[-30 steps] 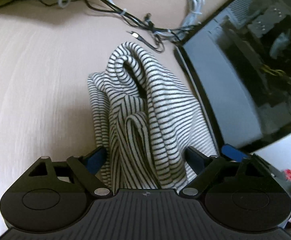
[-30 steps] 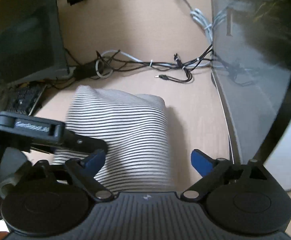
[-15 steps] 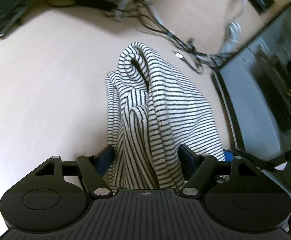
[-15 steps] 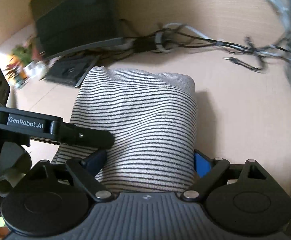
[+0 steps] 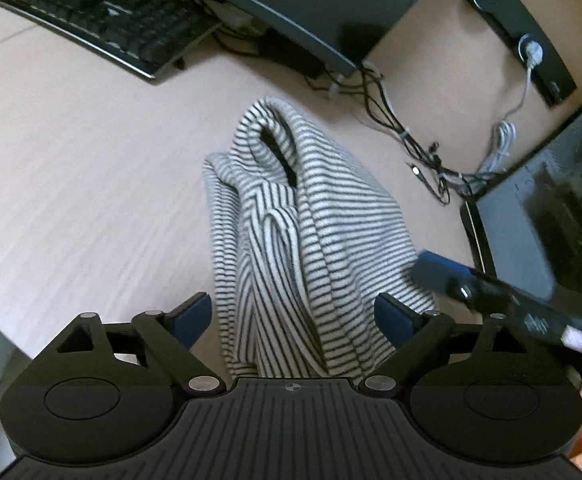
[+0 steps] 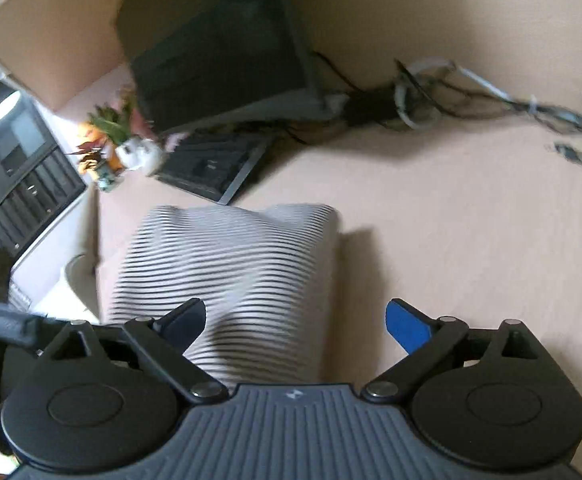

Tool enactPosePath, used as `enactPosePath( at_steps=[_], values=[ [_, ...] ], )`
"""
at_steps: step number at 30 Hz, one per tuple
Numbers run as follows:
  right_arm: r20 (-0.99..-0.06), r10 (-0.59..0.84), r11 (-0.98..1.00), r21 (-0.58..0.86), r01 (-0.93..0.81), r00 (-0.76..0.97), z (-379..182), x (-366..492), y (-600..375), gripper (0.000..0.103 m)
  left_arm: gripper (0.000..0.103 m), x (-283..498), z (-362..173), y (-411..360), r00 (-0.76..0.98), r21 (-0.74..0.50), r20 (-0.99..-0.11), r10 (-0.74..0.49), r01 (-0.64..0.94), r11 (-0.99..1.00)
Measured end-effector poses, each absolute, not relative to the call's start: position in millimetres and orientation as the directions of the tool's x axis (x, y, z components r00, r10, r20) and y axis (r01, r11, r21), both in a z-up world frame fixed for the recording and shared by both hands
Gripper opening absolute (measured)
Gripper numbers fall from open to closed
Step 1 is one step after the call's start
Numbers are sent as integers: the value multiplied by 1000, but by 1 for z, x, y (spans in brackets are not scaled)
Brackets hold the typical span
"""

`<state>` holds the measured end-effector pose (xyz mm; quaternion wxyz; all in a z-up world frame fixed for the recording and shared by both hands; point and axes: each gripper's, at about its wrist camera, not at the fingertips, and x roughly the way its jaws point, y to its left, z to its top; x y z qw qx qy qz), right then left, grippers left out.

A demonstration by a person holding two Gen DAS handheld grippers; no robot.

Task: Fold clothes

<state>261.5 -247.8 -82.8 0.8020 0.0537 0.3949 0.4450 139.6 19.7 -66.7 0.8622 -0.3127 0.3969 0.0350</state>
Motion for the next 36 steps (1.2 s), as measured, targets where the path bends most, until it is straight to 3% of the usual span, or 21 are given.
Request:
enactPosePath(
  at_steps=[3, 4, 5, 7, 13, 19, 23, 24, 26, 29, 36],
  values=[
    [-586, 782, 558, 505, -659, 213, -95, 268, -236, 97, 86, 152, -77, 18, 659, -530, -719, -221, -314, 788],
    [-584, 788, 544, 515, -662, 193, -97, 266, -231, 94, 86, 154, -79, 18, 662, -541, -712, -232, -309, 782],
    [-583, 794, 531, 526, -665, 174, -98, 264, -226, 83, 84, 157, -79, 18, 660, -547, -711, -244, -301, 781],
    [-581, 801, 512, 544, -664, 142, -100, 263, -215, 82, 77, 158, -80, 18, 660, -550, -707, -255, -286, 784],
    [-547, 827, 488, 585, -647, 129, -80, 273, -168, 65, 71, 159, -73, 52, 687, -573, -691, -225, -331, 750],
    [-493, 862, 415, 556, -720, 116, -61, 292, -105, 65, 71, 169, -64, 96, 707, -544, -692, -150, -374, 751],
    [-569, 807, 484, 487, -728, 156, -73, 312, -82, 67, 70, 175, -58, 125, 717, -526, -690, -99, -402, 750],
    [-585, 792, 502, 463, -731, 174, -76, 314, -79, 69, 70, 177, -57, 132, 719, -521, -689, -86, -410, 749],
    [-600, 767, 535, 400, -745, 228, -77, 312, -80, 86, 73, 173, -56, 147, 729, -542, -680, -71, -435, 719],
    [-610, 737, 564, 319, -762, 290, -77, 306, -79, 87, 75, 165, -34, 158, 763, -524, -646, -20, -425, 739],
    [-618, 663, 613, 124, -780, 423, -66, 277, -73, 87, 71, 203, 15, 144, 844, -480, -514, -155, -133, 867]
  ],
)
